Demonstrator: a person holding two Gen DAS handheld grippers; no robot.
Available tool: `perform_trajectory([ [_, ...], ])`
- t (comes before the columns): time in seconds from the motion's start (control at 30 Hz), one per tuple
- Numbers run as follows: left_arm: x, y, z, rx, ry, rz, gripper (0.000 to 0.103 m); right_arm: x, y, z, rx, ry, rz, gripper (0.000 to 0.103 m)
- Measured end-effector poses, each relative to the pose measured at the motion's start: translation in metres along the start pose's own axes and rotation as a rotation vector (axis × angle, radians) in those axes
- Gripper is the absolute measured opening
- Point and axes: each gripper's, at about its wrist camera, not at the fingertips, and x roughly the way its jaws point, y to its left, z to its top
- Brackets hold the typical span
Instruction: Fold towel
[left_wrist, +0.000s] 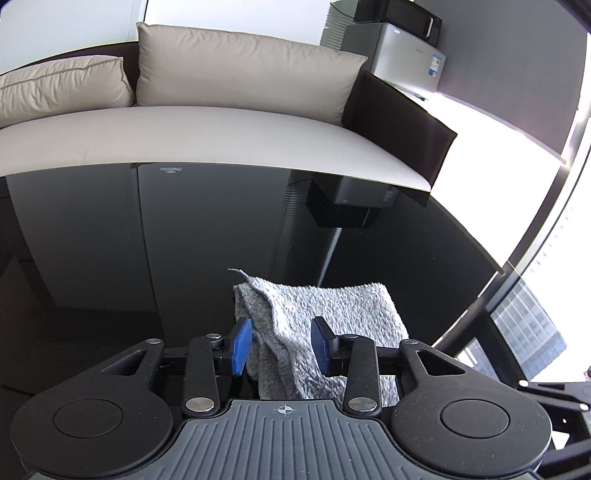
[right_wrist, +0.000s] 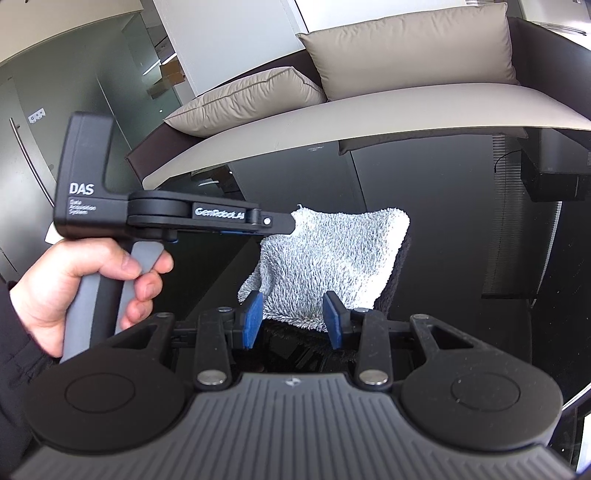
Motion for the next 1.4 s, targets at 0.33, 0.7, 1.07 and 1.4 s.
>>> perform_trajectory([
  [0.33, -0.013, -0.015, -0.026, 0.04, 0.045, -0.049, 0.026, -0.007, -0.012, 0.008, -0.007, -0.015, -0.055, 0.038],
  [0.7, -0.005, -0.014, -0.037, 0.033, 0.101, -0.054, 0.016, -0.002, -0.022, 0.01, 0.009, -0.006, -0.081, 0.038],
  [1.07, -0.017, -0.018, -0.031, 0.051, 0.076, -0.02, 0.005, -0.001, -0.019, 0.01, 0.008, -0.002, -0.08, 0.038],
  [1.4, -0.022, -0.017, -0.032, 0.051, 0.125, 0.058, 0.005, 0.003, -0.016, 0.009, -0.003, 0.004, -0.081, 0.038],
])
